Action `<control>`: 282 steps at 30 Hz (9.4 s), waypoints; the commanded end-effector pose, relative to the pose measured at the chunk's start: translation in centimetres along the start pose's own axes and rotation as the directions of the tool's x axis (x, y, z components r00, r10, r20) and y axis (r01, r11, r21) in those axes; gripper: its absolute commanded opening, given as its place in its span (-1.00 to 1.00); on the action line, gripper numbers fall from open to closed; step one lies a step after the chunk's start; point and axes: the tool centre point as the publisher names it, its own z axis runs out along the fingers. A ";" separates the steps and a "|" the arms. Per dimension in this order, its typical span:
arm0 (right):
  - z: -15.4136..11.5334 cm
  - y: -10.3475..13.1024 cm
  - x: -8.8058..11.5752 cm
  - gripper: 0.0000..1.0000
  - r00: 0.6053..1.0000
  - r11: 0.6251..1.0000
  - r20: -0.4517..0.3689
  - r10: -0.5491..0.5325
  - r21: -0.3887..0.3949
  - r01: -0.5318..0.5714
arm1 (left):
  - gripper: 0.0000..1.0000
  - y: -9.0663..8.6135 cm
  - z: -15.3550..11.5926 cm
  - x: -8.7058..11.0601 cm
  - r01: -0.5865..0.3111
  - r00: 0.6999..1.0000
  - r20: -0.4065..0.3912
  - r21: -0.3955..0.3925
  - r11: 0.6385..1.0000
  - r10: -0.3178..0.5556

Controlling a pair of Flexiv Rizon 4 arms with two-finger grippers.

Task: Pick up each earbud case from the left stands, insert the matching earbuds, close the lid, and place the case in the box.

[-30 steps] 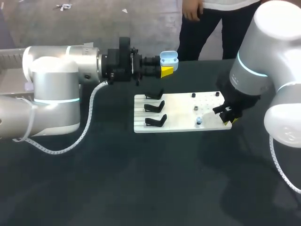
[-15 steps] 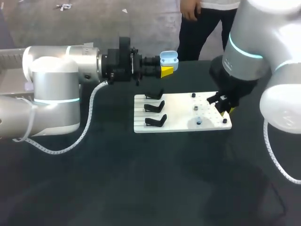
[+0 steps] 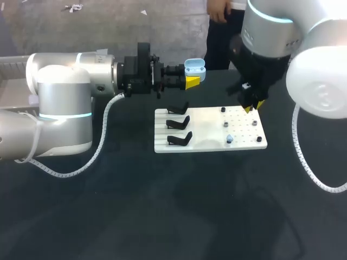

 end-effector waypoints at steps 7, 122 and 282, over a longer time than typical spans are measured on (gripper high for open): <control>-0.1 0.0 0.1 -1.00 1.000 1.000 0.001 0.001 -0.001 -0.001 | -1.00 -0.2 0.0 0.1 -0.004 1.000 0.005 -0.008 1.000 0.005; -2.4 5.5 -15.1 -1.00 0.663 0.663 -0.001 0.748 0.007 -0.748 | -1.00 -0.2 0.0 0.1 -0.004 1.000 0.005 -0.008 1.000 0.005; 13.1 3.6 -0.7 1.00 0.642 0.651 0.168 0.748 0.002 -0.759 | -1.00 -0.2 0.0 0.1 -0.004 1.000 0.005 -0.008 1.000 0.005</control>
